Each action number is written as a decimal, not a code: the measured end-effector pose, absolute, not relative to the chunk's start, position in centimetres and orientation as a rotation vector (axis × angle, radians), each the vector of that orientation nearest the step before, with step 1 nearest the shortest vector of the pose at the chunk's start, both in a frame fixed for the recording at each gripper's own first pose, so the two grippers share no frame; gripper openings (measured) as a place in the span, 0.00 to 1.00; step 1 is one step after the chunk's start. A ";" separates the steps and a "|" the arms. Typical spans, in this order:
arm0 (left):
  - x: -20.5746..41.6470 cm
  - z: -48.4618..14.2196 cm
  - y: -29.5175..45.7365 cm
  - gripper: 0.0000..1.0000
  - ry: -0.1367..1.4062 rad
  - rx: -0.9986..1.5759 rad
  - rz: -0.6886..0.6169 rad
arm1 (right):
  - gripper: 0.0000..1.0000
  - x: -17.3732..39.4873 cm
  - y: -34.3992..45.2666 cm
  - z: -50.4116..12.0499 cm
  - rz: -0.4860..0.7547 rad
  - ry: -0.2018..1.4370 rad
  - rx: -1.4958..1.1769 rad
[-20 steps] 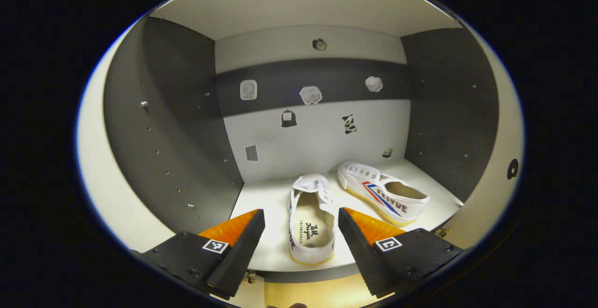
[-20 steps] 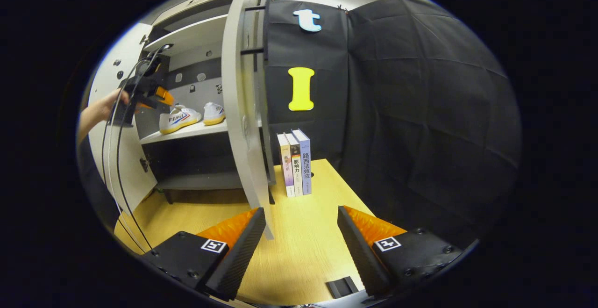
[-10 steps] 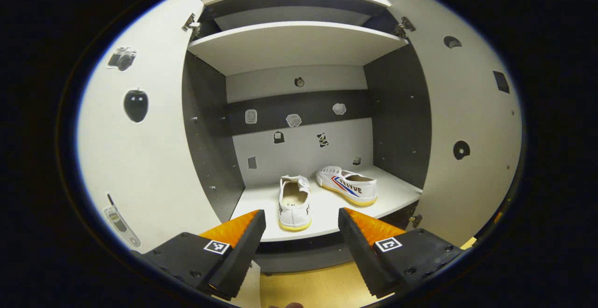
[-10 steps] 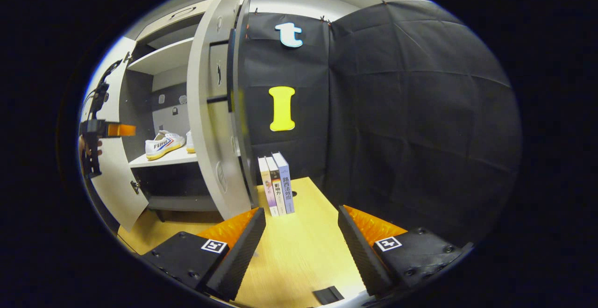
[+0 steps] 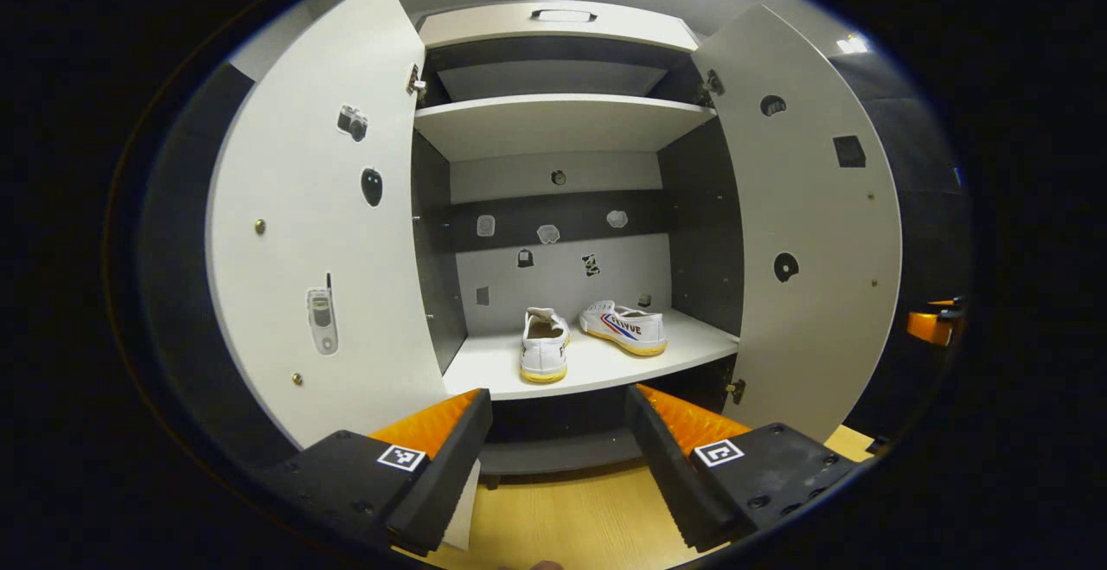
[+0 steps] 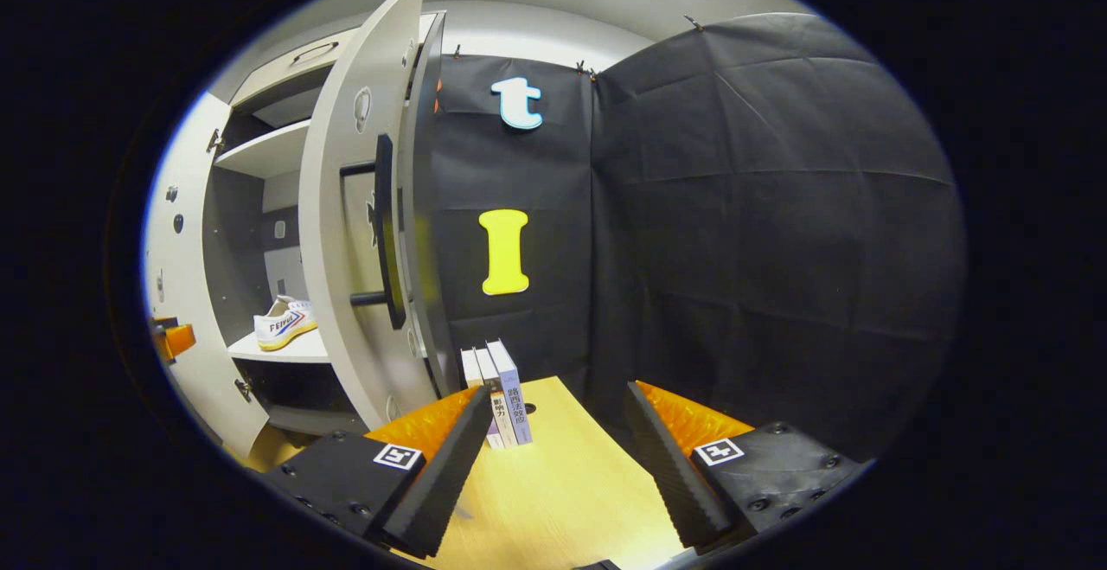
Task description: Grab one shoe with the right hand and put it into the shoe cabinet, grab the other shoe with the left hand and put it into the shoe cabinet; then close the right door with the right hand and the left door with the left hand.
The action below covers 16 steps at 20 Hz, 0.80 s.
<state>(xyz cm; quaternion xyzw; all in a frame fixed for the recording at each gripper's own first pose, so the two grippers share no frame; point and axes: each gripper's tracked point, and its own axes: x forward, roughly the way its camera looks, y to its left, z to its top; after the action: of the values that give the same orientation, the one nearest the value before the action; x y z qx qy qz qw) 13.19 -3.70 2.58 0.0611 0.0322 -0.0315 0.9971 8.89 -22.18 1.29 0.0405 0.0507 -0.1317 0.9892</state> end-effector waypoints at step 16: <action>5.5 -4.7 -1.4 0.98 0.203 0.005 0.045 | 0.98 20.8 -23.2 9.5 -0.103 0.025 -0.044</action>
<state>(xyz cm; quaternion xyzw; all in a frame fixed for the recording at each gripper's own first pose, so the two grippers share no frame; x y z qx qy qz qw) 5.55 -1.44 -4.70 0.0026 0.1014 0.0222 0.9946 20.77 -23.22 9.52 -0.0219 0.0123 -0.0516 0.9984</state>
